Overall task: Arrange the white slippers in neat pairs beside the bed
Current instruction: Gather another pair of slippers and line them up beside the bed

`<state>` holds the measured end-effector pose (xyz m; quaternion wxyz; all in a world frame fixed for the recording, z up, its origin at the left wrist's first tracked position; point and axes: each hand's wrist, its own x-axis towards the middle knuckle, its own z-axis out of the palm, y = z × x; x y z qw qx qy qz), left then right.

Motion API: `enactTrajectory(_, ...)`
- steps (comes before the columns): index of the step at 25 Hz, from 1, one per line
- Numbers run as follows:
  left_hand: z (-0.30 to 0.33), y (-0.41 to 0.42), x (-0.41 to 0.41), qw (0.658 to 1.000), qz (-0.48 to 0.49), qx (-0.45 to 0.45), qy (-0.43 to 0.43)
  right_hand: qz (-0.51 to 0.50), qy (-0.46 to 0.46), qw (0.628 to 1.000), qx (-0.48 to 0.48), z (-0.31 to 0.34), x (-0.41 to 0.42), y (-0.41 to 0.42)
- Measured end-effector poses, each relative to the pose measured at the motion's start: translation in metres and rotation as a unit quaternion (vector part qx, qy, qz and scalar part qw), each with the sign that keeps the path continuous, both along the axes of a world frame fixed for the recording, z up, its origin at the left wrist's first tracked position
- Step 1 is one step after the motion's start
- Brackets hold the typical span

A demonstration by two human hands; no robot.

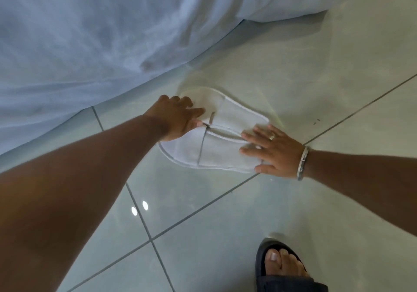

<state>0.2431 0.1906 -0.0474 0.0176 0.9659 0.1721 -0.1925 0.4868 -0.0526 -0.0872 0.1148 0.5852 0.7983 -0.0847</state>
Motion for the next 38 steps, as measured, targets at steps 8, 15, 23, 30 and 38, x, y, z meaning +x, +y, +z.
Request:
enactTrajectory(8, 0.002, -0.054, -0.037, 0.994, 0.038, -0.078, -0.061, -0.191, -0.036, 0.981, -0.008, 0.012, 0.01, 0.047)
enactTrajectory(15, -0.009, -0.027, 0.004, 0.986, 0.101, -0.093, -0.094, -0.39, 0.115, 0.912, -0.061, 0.022, -0.115, -0.001)
enactTrajectory(23, -0.019, -0.09, 0.009, 0.988, 0.123, -0.04, -0.083, -0.291, -0.005, 0.956, -0.029, 0.01, 0.01, 0.031)
enactTrajectory(30, -0.036, -0.123, 0.068, 0.973, 0.198, -0.098, -0.068, -0.216, -0.033, 0.976, -0.016, 0.019, 0.075, 0.014)
enactTrajectory(38, -0.031, -0.146, 0.116, 0.964, 0.242, -0.074, -0.081, -0.175, -0.004, 0.984, -0.03, -0.002, 0.114, -0.011)
